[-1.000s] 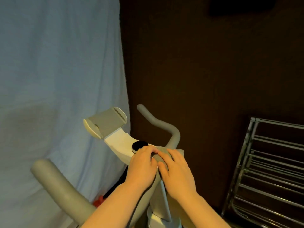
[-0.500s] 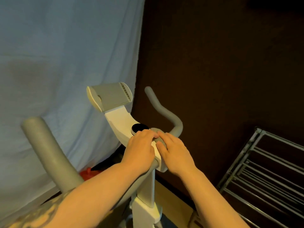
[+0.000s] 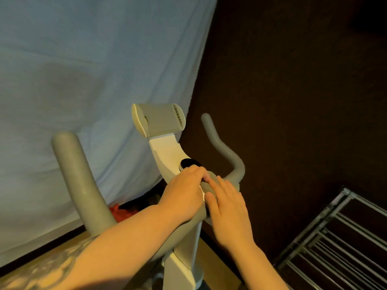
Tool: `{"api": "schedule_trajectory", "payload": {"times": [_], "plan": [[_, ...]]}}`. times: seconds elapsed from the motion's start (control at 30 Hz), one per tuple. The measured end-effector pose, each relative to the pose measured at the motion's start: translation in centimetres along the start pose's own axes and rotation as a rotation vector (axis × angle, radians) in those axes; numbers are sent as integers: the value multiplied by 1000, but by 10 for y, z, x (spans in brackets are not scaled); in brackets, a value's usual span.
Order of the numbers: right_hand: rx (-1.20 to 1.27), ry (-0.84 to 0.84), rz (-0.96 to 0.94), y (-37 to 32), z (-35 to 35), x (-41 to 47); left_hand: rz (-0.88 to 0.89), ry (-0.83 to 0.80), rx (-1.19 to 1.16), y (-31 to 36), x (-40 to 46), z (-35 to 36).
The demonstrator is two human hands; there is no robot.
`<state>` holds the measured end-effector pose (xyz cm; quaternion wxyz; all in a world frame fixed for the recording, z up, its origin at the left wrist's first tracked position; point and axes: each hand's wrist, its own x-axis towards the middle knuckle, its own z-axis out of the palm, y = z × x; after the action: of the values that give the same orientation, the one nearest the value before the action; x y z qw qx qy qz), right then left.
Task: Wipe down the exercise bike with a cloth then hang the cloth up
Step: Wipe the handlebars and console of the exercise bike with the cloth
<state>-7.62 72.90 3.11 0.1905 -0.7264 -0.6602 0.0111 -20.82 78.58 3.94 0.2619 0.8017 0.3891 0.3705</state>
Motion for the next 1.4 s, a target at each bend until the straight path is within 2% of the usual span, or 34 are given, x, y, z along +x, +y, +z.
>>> {"api": "schedule_trajectory", "payload": {"times": [0.1, 0.2, 0.3, 0.4, 0.5, 0.57, 0.7, 0.83, 0.93, 1.07, 1.13, 1.23, 1.33, 1.4], "plan": [[144, -2, 97, 8, -3, 31, -20, -15, 38, 5, 1, -2], [-32, 122, 40, -7, 18, 3, -16, -16, 59, 5, -1, -3], [10, 131, 19, -1, 15, 4, 10, 7, 73, 8, -1, -2], [152, 84, 171, 6, 4, 33, -11, 3, 155, 9, 2, 1], [80, 181, 143, -8, 14, 5, 11, -13, 175, 7, 1, 1], [89, 190, 116, -8, 18, -8, 19, -24, 193, 8, 0, 1], [193, 208, 210, 3, 13, 27, 16, -5, 212, 11, 3, -1], [169, 305, 195, -26, 29, -20, 2, -16, 198, 14, 0, -3], [388, 391, 246, -23, 34, -18, 18, -2, 199, 17, 1, -4], [678, 565, 451, -40, 38, -14, -13, -9, 169, 12, -2, -1], [642, 554, 478, -55, 45, -23, -14, -14, 140, 9, -4, -1], [502, 459, 398, -39, 32, -12, -25, -16, 87, 6, -2, 0], [218, 293, 329, -27, 17, -4, -44, 25, -10, 5, -2, 0], [16, 236, 190, -37, 20, -13, -59, 85, -53, 3, -5, -4]]}}
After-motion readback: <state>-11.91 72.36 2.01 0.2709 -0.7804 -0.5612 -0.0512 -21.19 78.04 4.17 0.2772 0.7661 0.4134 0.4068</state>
